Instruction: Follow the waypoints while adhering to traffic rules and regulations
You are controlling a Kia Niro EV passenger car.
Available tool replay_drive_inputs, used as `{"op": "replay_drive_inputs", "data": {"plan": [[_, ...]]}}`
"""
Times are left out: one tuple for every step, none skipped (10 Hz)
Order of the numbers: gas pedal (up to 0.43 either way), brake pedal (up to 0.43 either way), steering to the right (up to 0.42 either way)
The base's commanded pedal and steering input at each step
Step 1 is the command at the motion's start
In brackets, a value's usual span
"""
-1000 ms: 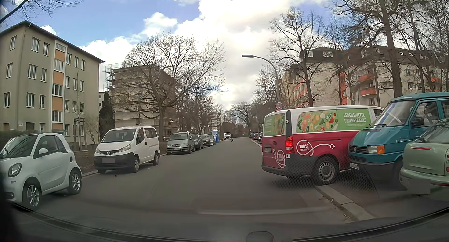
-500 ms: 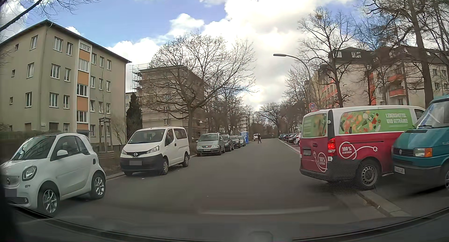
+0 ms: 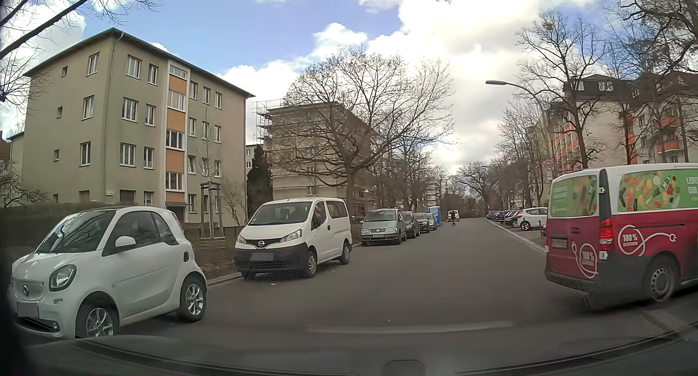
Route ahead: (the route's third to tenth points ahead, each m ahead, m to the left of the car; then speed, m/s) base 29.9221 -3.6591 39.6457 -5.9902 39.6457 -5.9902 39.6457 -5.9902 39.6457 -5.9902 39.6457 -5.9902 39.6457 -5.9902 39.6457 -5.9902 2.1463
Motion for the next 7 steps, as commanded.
{"op": "replay_drive_inputs", "data": {"plan": [[0.228, 0.037, -0.297], [0.228, 0.03, -0.248], [0.228, 0.037, -0.199], [0.228, 0.03, -0.162], [0.228, 0.037, -0.12], [0.228, 0.037, -0.068], [0.228, 0.037, -0.03]]}}
